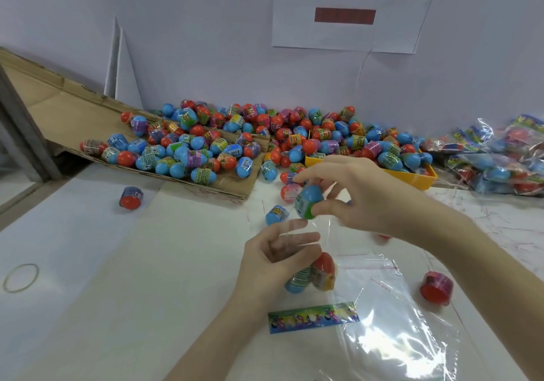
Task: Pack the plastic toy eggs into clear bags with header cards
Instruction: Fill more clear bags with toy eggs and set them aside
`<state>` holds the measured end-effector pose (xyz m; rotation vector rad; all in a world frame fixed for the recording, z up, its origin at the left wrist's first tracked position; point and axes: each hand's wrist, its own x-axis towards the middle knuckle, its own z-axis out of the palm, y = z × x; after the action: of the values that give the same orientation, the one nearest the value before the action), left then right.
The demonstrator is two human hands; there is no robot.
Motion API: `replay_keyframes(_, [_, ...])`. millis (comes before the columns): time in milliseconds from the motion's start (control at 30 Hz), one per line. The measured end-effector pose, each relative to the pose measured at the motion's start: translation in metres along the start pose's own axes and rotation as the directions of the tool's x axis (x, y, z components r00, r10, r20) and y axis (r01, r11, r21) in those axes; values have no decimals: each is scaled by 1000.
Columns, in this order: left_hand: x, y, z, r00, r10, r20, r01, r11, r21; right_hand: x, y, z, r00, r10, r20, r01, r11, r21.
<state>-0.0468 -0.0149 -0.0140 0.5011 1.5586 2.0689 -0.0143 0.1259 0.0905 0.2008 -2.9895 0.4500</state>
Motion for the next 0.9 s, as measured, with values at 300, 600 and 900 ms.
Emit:
replay_keyframes(300, [0, 0, 1, 999, 50, 13, -50, 999, 9, 2, 0, 0, 993, 42, 114, -43, 999, 6])
replay_keyframes(600, [-1, 4, 3, 1000, 10, -9, -10, 1000, 8, 0, 0, 3, 996, 66, -64, -69, 996, -52])
replay_keyframes(900, [-2, 5, 4, 999, -40, -14, 39, 998, -43, -9, 5, 2, 991, 51, -120, -78, 972, -224])
